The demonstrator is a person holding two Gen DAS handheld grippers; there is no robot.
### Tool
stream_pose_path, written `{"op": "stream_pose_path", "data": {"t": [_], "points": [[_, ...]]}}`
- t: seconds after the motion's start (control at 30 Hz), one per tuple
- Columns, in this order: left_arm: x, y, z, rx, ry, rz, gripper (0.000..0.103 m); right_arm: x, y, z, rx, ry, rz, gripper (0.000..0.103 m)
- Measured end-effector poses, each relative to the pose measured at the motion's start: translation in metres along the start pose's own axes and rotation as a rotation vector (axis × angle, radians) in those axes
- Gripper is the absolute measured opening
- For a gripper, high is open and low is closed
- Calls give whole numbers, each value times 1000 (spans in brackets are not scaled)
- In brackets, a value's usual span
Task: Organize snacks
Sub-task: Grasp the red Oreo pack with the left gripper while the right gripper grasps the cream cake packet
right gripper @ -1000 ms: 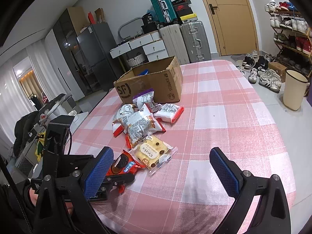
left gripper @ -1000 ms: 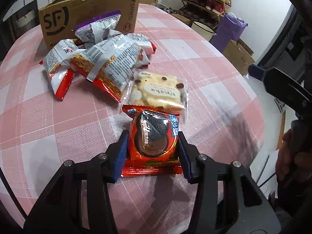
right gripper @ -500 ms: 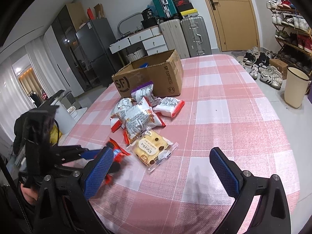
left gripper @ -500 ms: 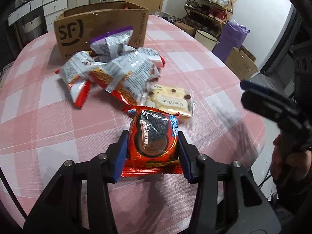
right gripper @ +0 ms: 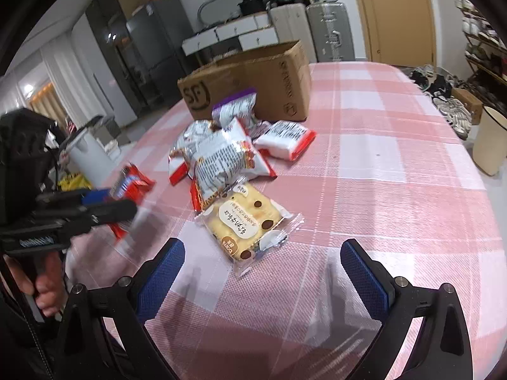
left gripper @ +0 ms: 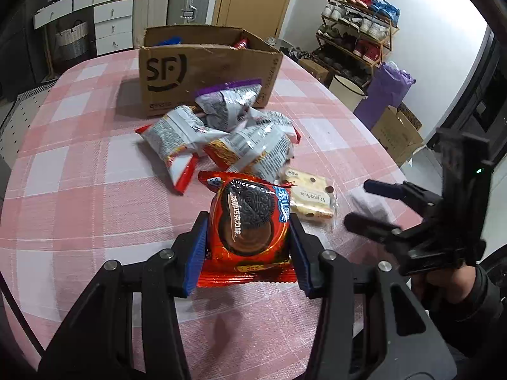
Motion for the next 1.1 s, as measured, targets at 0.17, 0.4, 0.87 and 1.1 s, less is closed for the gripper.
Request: {"op": "stream_pose_path", "data": {"t": [0.17, 0.4, 0.87, 1.1], "points": [[9, 1, 9, 16, -4, -11, 45, -22, 7, 7, 62, -15, 43, 100], [17, 1, 18, 39, 0, -27, 45, -46, 16, 20, 167, -38, 108, 100], [23, -2, 39, 101, 10, -27, 45, -77, 34, 30, 344, -76, 195, 84], [21, -3, 42, 126, 18, -22, 45, -68, 25, 40, 392, -44, 186, 62]]}}
Point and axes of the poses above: each gripper's, at about its wrist camera, not at the fingertips, and x roughly against the way its jaws point, z to its left, y to its top, the point moved 1 cm from there along -x, roughly the way its jaws point, and after that the axes turned 1 degree about -y, right-handed, at the moved point
